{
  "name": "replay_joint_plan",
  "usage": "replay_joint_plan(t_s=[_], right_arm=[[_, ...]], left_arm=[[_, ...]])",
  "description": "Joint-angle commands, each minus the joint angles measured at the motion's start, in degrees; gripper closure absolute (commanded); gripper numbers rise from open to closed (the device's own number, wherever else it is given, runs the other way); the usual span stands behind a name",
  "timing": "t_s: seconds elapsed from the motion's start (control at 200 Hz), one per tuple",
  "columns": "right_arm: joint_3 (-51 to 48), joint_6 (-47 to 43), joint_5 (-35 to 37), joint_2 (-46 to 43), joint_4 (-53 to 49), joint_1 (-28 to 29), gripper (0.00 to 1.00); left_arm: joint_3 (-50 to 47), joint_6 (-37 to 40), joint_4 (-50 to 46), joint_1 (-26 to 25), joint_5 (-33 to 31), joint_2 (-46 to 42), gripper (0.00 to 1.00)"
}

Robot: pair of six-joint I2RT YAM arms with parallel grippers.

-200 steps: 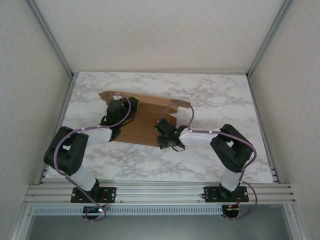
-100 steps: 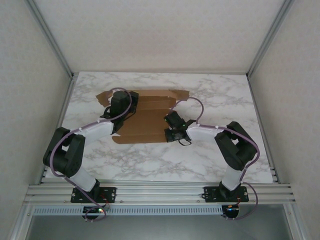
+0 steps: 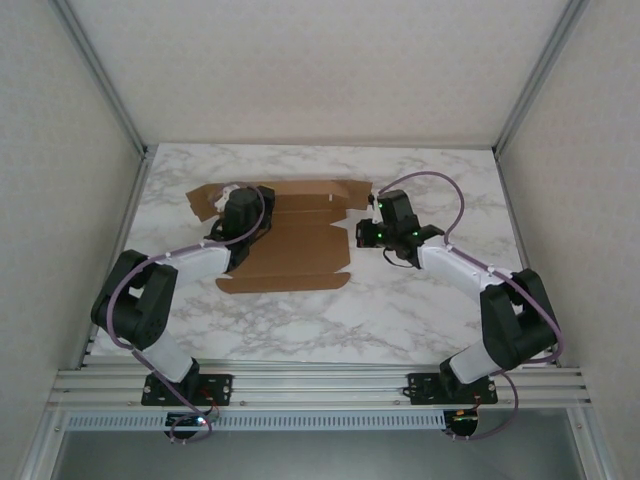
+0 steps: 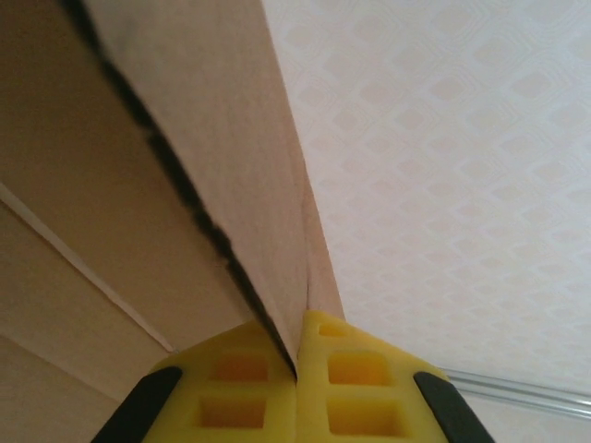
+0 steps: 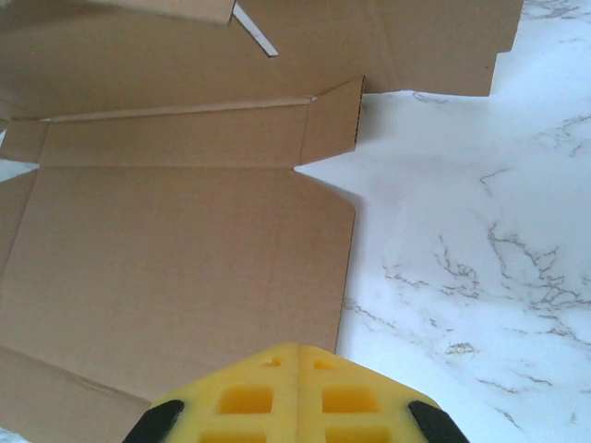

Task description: Fold the paper box

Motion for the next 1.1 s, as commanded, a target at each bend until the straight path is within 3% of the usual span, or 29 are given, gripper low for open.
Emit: replay_joint_plan(t_s=[0.0,0.205,0.471,0.711,0.936,1.091], right_arm=[[1.8,2.2,-2.1,1.7,2.4,-2.0,1.0],[7.6,9.1,6.7,11.3,0.0,-2.4,1.0],[6.6,18.0,8.0,21.3,15.9,-2.3,1.0],[9.3,21.4,11.0,27.4,21.9,-2.3,1.0],[12.1,25.1,8.9,32.7,25.5,-2.3,1.0],[13.0,27.7,1.8,34.7,31.7,-2.3,1.0]], left_arm=[[-2.6,1.9,3.8,-0.4,0.3,-0.5,1.0],[-3.7,2.0,3.4,-0.4,-0.1,-1.6,1.0],[-3.3,1.5,2.3,-0.6,0.2,-1.4,1.0],[-3.4,0.7,1.9,-1.1,0.8,-1.3,1.0],[-4.1,0.0,2.4,-1.5,1.1,-1.5,1.0],[-4.7,-0.6,3.0,-1.6,1.6,-1.3,1.0]])
